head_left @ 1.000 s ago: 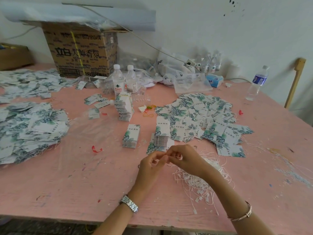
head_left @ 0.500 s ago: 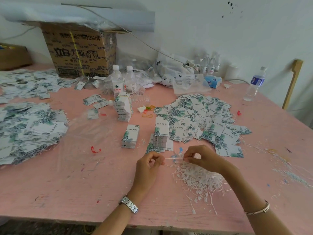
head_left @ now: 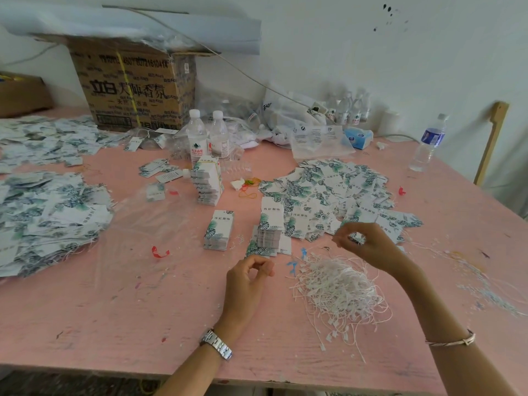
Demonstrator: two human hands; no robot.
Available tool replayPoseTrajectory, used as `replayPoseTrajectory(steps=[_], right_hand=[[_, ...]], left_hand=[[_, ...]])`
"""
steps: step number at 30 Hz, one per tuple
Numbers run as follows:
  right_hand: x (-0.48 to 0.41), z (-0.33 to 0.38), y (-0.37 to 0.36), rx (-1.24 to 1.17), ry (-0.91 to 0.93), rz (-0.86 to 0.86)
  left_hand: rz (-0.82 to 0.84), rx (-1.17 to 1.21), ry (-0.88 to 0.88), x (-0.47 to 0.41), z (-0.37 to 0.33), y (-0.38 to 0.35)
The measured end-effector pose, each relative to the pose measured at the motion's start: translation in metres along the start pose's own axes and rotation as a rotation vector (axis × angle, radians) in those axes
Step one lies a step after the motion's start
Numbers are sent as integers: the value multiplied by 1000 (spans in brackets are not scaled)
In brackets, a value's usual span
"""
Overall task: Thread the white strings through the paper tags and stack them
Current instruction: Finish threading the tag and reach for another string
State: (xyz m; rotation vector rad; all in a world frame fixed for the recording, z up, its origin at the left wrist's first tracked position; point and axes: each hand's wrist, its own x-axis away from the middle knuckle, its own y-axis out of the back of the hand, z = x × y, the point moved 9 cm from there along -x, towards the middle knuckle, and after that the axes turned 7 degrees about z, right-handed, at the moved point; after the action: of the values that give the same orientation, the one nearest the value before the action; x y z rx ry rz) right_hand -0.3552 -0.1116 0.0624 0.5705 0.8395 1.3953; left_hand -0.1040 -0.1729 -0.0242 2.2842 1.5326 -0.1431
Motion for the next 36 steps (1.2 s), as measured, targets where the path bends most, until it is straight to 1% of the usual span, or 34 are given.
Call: replayPoseTrajectory(steps=[5,8,11,14,18,20,21,23,25,27,31,33,36], right_hand=[[3,-1,2,-320,-20,-167],[2,-6,-4,-610,-35,-268],[-3,-8,-15,-795,-47,-341],[-12,-9,-33,-972,-91,-366],[-23,5,-58,-1344,-61,-321],[-25,10,-69,-1432,-77,-295],[-25,10,-74,-1409,-95,-270],[-26,11,-82,-1244,-132,-184],[-25,13,-94,-1063,-143,-55],[-22,17,-107,-963,-155,73],[-17,28,-127,-842,-125,294],[-15,32,-130,-810,-96,336],[-14,32,-130,-811,-83,342]], left_hand=[[18,-6,4,1,-2,-1],[87,1,14,1,-2,-8],[152,-16,20,1,-2,-15],[201,-5,-3,3,-6,-19],[243,-55,14,3,-6,-23],[265,-71,15,3,-5,-26],[260,-79,0,3,-6,-26],[208,-103,-50,3,-12,-22],[125,-97,-70,1,-14,-13],[74,-67,-73,0,-15,-8],[84,-81,-136,2,-19,-10],[104,-74,-134,3,-19,-12],[98,-47,-101,2,-18,-11]])
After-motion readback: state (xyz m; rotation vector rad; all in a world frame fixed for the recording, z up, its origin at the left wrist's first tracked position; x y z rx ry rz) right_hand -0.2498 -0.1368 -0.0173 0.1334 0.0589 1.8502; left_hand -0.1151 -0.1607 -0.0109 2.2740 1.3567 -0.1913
